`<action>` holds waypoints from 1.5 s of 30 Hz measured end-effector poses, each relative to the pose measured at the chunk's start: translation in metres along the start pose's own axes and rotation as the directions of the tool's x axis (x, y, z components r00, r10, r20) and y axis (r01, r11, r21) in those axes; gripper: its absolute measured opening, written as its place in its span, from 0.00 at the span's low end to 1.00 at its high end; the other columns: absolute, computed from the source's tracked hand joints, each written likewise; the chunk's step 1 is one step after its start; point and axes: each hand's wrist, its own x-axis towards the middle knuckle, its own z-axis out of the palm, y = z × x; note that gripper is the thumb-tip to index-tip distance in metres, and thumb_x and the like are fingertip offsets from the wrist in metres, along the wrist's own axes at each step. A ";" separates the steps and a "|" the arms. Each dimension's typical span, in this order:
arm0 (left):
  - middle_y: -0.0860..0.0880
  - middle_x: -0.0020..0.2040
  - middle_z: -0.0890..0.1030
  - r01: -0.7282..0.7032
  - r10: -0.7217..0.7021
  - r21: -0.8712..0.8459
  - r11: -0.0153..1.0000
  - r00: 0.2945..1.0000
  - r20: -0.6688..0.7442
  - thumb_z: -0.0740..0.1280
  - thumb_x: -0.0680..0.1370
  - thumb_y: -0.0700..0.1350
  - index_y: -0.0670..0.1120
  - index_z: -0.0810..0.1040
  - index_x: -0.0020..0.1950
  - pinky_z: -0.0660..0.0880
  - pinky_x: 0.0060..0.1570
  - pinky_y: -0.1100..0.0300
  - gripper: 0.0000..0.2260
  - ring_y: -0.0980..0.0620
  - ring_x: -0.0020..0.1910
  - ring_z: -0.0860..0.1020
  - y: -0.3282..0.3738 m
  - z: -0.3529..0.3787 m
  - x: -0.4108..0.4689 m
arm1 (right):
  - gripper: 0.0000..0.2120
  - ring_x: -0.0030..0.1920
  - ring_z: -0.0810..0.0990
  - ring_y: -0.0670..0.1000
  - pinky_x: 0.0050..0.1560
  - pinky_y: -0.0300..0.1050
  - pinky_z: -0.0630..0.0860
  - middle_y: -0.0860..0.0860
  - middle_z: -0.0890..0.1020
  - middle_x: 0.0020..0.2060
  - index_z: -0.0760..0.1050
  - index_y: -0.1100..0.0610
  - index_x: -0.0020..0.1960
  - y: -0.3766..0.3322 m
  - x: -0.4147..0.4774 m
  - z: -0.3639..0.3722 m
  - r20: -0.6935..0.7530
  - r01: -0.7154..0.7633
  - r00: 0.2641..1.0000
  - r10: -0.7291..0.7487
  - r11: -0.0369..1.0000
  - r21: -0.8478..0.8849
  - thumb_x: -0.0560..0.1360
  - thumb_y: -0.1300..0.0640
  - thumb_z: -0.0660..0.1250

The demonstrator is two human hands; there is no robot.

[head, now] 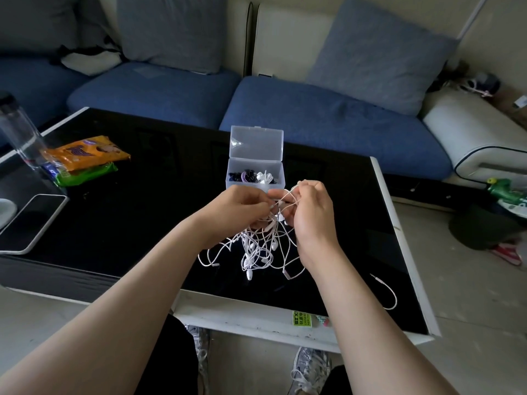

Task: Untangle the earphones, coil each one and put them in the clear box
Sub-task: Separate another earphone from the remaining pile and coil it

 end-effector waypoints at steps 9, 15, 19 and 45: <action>0.45 0.44 0.87 0.033 -0.046 -0.147 0.989 0.995 -0.086 0.74 0.74 0.31 0.40 0.88 0.50 0.80 0.50 0.61 0.09 0.54 0.44 0.84 -0.001 -0.007 0.003 | 0.07 0.37 0.83 0.54 0.39 0.46 0.73 0.59 0.88 0.40 0.66 0.56 0.51 -0.005 -0.002 0.001 0.051 0.004 0.999 -0.006 1.000 0.029 0.84 0.61 0.52; 0.39 0.50 0.88 0.094 -0.170 -0.333 0.938 0.963 -0.207 0.74 0.71 0.26 0.43 0.89 0.51 0.78 0.67 0.44 0.15 0.40 0.54 0.87 -0.006 -0.010 0.008 | 0.08 0.42 0.87 0.60 0.48 0.52 0.79 0.61 0.88 0.43 0.69 0.58 0.46 -0.007 -0.006 0.002 0.062 -0.112 0.992 0.108 0.992 0.066 0.82 0.60 0.54; 0.44 0.48 0.89 0.058 -0.117 -0.217 0.974 0.955 -0.271 0.75 0.71 0.27 0.46 0.89 0.51 0.82 0.61 0.45 0.16 0.44 0.52 0.87 -0.007 -0.011 0.008 | 0.07 0.38 0.85 0.57 0.44 0.49 0.79 0.60 0.88 0.41 0.70 0.59 0.48 -0.006 -0.003 0.003 0.039 -0.158 0.987 0.154 0.983 0.099 0.81 0.61 0.54; 0.48 0.76 0.68 0.280 0.067 0.796 0.537 0.926 -0.371 0.72 0.73 0.45 0.59 0.81 0.66 0.59 0.70 0.41 0.22 0.35 0.75 0.59 -0.022 -0.008 0.020 | 0.08 0.43 0.87 0.42 0.41 0.29 0.77 0.44 0.89 0.41 0.87 0.53 0.52 -0.001 0.001 -0.040 0.275 0.249 0.954 -0.118 0.820 -0.514 0.84 0.56 0.69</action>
